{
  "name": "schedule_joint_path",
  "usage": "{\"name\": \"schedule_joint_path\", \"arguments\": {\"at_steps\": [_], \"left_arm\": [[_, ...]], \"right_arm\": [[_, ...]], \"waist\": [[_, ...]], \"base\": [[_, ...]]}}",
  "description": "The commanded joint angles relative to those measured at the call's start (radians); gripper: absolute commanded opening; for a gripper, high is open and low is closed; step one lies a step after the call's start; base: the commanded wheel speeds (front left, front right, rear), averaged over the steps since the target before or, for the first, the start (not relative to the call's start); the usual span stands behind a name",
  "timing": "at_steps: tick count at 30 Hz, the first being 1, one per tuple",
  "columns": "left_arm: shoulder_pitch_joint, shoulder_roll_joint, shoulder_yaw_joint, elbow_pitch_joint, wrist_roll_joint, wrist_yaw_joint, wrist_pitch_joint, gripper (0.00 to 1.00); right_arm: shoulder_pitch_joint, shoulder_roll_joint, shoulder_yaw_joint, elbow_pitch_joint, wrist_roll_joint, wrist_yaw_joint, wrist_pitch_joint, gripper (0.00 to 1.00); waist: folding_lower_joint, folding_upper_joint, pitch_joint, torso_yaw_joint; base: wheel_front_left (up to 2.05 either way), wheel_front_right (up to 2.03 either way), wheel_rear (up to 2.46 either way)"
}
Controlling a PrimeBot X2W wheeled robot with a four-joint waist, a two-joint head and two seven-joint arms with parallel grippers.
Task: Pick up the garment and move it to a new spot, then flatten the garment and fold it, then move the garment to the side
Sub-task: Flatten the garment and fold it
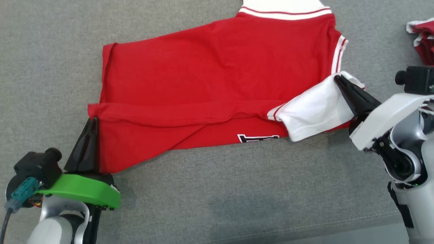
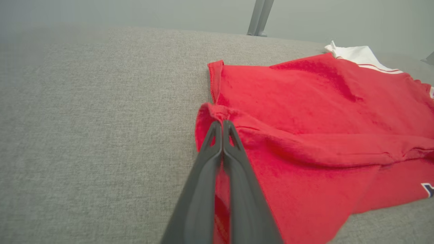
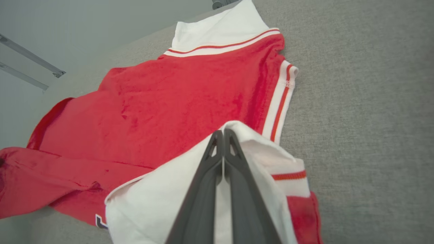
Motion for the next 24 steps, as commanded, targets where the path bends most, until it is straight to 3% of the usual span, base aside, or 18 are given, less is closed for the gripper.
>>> {"name": "schedule_joint_path", "arguments": {"at_steps": [1, 5, 6, 7, 8, 9, 10, 15, 21, 24], "left_arm": [[-0.026, -0.003, -0.002, 0.014, -0.001, -0.008, -0.011, 0.0], [-0.056, -0.018, -0.017, 0.066, -0.004, -0.022, -0.033, 0.0], [-0.062, -0.019, -0.019, 0.078, -0.005, -0.026, -0.036, 0.25], [-0.067, -0.02, -0.02, 0.087, -0.005, -0.028, -0.043, 0.56], [-0.072, -0.021, -0.021, 0.096, -0.001, -0.028, -0.051, 1.0], [-0.076, -0.022, -0.021, 0.102, 0.005, -0.03, -0.061, 1.0], [-0.079, -0.025, -0.021, 0.106, 0.009, -0.029, -0.073, 1.0], [-0.087, -0.04, 0.001, 0.105, 0.027, -0.016, -0.175, 1.0], [-0.099, -0.064, 0.034, 0.08, 0.05, 0.002, -0.275, 1.0], [-0.105, -0.067, 0.048, 0.069, 0.085, 0.01, -0.295, 1.0]], "right_arm": [[-0.024, -0.004, 0.007, 0.022, 0.005, 0.0, -0.012, 0.0], [-0.063, -0.007, 0.026, 0.087, 0.016, 0.0, -0.061, 0.0], [-0.07, -0.009, 0.031, 0.096, 0.018, 0.0, -0.081, 0.0], [-0.072, -0.008, 0.038, 0.105, 0.025, 0.0, -0.099, 0.0], [-0.072, -0.01, 0.046, 0.111, 0.031, 0.0, -0.121, 0.12], [-0.072, -0.015, 0.049, 0.114, 0.031, 0.0, -0.148, 0.68], [-0.067, -0.02, 0.055, 0.114, 0.032, 0.0, -0.177, 1.0], [-0.025, -0.031, 0.063, 0.097, -0.008, 0.0, -0.367, 1.0], [0.035, -0.015, 0.021, 0.084, -0.141, 0.0, -0.603, 1.0], [0.064, 0.002, -0.015, 0.08, -0.221, 0.0, -0.666, 1.0]], "waist": [[0.0001, -0.0001, 0.058, 0.019], [0.0001, -0.0001, 0.065, 0.023], [0.0001, -0.0001, 0.064, 0.023], [0.0001, -0.0001, 0.061, 0.023], [0.0001, -0.0001, 0.058, 0.023], [0.0001, -0.0001, 0.053, 0.022], [0.0001, -0.0001, 0.047, 0.022], [0.0001, -0.0001, 0.012, 0.016], [0.0001, -0.0001, -0.041, 0.01], [0.0001, -0.0001, -0.068, 0.007]], "base": [[0.0, 0.0, 0.0], [0.0, 0.0, 0.0], [0.0, 0.0, 0.0], [0.0, 0.0, 0.0], [0.0, 0.0, 0.0], [0.0, 0.0, 0.0], [0.0, 0.0, 0.0], [0.0, 0.0, 0.0], [0.0, 0.0, 0.0], [0.0, 0.0, 0.0]]}}
